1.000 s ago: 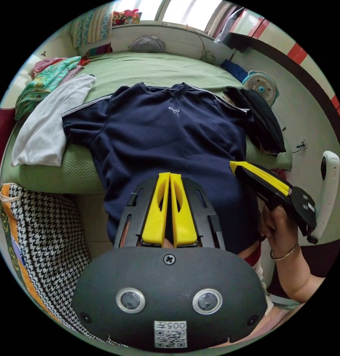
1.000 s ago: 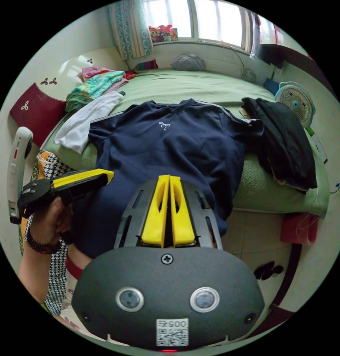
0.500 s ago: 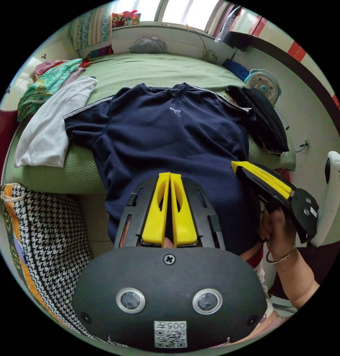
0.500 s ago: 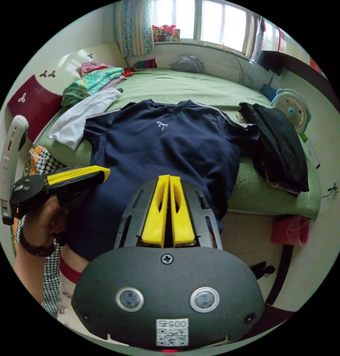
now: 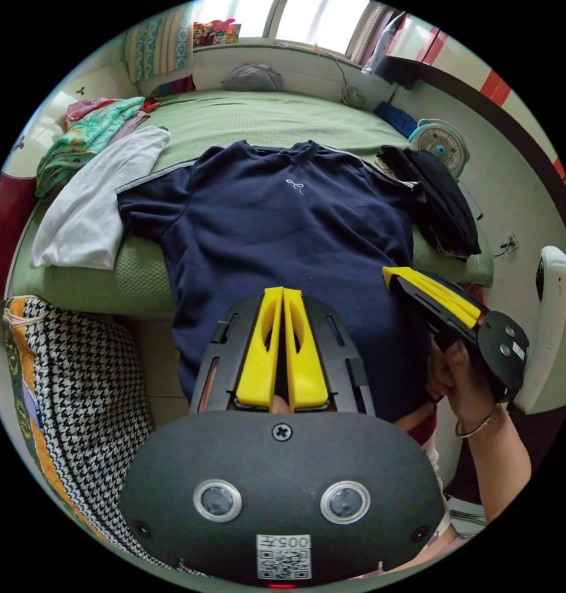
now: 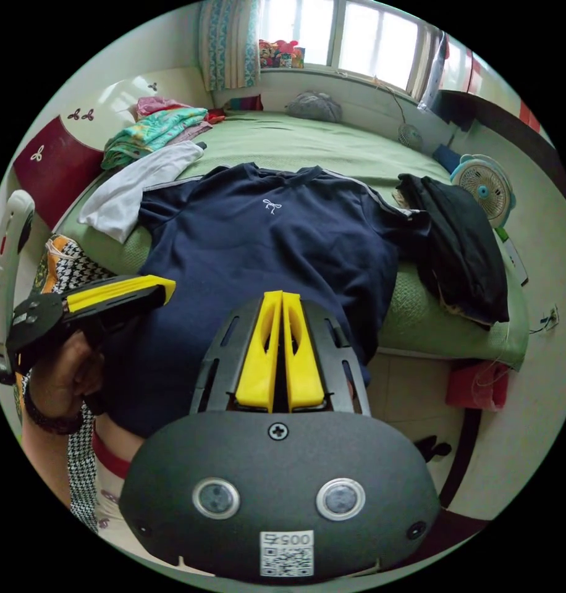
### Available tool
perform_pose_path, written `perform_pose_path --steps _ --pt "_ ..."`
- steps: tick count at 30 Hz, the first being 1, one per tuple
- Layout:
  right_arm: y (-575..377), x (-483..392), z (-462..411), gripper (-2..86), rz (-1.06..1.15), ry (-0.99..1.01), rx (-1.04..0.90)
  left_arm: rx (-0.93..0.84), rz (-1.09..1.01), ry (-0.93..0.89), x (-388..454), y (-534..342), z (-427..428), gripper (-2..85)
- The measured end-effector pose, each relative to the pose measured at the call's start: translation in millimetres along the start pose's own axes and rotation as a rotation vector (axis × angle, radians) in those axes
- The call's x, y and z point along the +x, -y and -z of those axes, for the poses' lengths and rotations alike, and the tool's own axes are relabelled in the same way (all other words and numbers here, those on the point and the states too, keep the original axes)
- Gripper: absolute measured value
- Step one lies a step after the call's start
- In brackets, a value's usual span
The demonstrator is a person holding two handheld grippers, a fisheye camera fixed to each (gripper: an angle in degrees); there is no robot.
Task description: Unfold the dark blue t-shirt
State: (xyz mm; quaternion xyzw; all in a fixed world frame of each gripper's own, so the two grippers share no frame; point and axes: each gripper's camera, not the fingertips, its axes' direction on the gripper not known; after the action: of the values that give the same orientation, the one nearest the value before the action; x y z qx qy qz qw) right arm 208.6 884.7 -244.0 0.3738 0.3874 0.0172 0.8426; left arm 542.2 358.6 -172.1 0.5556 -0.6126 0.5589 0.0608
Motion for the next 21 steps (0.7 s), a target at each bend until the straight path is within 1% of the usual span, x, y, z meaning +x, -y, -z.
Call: perform_pose_path --steps 7,15,21 --pt "-7.8 5.8 1.4 -1.0 -0.056 0.068 -0.01 0.006 -0.011 -0.005 1.9 -5.7 2.2 -0.7" --pt "-16.5 -14.0 3.8 -1.0 0.015 -0.019 -0.01 0.019 -0.012 -0.024 -1.4 -13.7 4.3 -0.6" --pt "-21.0 -12.5 3.9 -0.9 -0.009 0.04 -0.01 0.027 0.008 -0.052 -7.3 -19.6 6.4 -0.5"
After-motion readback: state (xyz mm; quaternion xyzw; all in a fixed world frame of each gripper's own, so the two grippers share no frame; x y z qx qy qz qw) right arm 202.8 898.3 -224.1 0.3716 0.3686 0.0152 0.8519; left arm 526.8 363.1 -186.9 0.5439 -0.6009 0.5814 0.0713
